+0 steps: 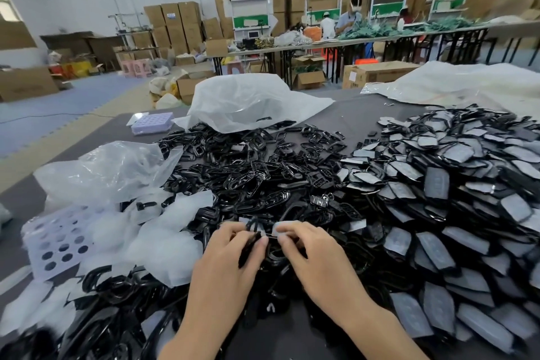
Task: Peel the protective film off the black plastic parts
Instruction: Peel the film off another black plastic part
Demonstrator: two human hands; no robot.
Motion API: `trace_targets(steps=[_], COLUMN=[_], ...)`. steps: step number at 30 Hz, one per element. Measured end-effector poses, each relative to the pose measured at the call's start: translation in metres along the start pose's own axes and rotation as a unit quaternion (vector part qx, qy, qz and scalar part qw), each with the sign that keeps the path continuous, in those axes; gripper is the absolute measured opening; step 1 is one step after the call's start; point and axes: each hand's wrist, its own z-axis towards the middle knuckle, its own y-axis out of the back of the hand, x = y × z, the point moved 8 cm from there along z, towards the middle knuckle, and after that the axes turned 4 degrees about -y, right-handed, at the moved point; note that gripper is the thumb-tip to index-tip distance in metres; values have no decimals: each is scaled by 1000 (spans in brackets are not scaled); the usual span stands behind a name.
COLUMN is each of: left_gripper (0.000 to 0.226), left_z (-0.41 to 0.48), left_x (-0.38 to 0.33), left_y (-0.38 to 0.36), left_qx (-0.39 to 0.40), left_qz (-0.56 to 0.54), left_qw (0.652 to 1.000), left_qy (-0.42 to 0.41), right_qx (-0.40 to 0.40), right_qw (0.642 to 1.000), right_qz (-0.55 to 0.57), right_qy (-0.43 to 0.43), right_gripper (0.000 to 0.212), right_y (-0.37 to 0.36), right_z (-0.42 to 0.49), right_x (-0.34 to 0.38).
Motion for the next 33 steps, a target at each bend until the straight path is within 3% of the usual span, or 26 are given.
trace_targets(steps=[5,11,15,19,26,30,33], left_gripper=[38,43,26,23,6,13,25], left_z=[0,-5,-6,-8,-8,-3,-3], left_x=[2,-14,-12,-10,2,6,5], left_y=[-1,-1,1,2,11,11,0], left_qx=[21,53,47,43,-21,-30,18], left_qz=[-33,-33,-22,-35,-170,-262,-316], left_qw=[999,998,999,998,980,952,930], left_qy=[3,-14,-3,14,103,155,187], right_qx=[39,32,35,34,-17,0,45], right_qw=[998,992,988,981,960,941,927], right_qz=[45,122,150,187,268,327,364], right_qy=[25,-20,-25,-37,-84,-85,-82], right_gripper=[25,13,3,6,13,17,13], right_y=[-8,-4,-2,1,10,12,7], right_z=[-2,-3,-5,-4,1,3,3], right_x=[8,2,6,6,-6,-4,2])
